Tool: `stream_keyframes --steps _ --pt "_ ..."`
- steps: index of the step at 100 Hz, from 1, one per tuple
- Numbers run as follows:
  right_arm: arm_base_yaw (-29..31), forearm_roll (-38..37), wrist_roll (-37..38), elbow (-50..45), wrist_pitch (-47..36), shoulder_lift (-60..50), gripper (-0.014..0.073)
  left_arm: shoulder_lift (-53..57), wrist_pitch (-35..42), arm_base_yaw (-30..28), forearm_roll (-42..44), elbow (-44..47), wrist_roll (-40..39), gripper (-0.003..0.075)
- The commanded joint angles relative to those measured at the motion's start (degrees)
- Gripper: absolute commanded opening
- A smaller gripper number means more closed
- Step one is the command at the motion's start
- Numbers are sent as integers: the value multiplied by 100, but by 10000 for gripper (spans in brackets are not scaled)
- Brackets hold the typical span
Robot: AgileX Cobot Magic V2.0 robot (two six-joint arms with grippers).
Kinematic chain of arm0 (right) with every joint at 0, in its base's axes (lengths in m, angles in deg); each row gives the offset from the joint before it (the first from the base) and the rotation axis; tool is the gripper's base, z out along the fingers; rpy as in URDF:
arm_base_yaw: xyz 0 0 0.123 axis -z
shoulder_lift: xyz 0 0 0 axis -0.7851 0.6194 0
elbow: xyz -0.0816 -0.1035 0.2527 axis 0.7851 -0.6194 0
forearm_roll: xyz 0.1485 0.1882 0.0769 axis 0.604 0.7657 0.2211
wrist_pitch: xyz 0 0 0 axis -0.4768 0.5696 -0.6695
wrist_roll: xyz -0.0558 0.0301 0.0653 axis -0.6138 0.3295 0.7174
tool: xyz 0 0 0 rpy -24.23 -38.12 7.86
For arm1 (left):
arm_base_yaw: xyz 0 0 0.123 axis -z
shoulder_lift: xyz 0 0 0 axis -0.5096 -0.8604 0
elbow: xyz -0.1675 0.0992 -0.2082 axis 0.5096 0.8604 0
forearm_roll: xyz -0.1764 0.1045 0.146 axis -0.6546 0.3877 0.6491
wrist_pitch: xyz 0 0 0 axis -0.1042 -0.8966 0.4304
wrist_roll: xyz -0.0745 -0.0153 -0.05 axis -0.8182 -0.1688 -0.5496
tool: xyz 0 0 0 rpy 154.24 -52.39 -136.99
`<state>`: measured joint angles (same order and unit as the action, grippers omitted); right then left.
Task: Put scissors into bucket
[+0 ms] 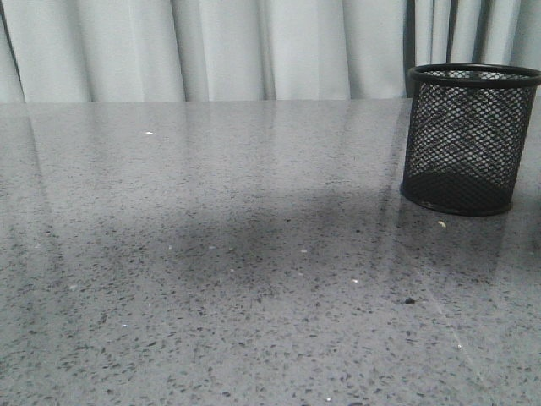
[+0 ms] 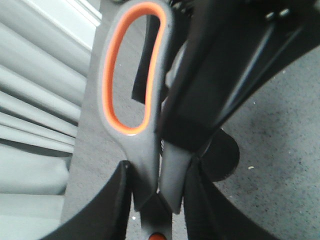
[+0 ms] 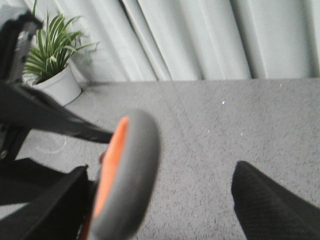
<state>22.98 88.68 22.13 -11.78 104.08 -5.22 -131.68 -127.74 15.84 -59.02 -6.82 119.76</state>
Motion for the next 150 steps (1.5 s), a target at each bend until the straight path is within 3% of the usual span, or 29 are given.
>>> stream_keyframes --steps 1,33,40,50,79,86,101,108,118,138,150 --pt "-25 105 -68 212 -575 46 528 301 545 78 -237 -206 -8 11" --pt "-25 362 -68 222 -810 511 496 453 609 78 -503 -206 -8 11" --pt "-29 362 -68 226 -767 521 343 453 598 78 -553 -206 -8 11" --pt "-29 362 -77 296 -613 521 -74 453 598 78 -553 -206 -8 11" --pt "-29 374 -129 512 -364 509 -74 508 666 78 -553 -206 -8 17" --pt "40 320 -129 512 -395 454 -74 624 760 78 -553 -206 -8 73" --pt "348 269 -129 512 -352 443 -74 990 955 54 -518 -206 -175 370" --pt "553 179 -129 512 -334 443 -74 1235 956 52 -514 -206 -197 419" --pt "900 -359 -129 711 126 403 -74 1635 928 52 -503 -206 -539 353" --pt "1683 -1206 -129 1602 1579 417 -73 2504 797 52 210 -88 -2200 49" --pt "2050 -1660 -129 2225 2511 591 -73 2976 809 52 928 296 -3257 -14"
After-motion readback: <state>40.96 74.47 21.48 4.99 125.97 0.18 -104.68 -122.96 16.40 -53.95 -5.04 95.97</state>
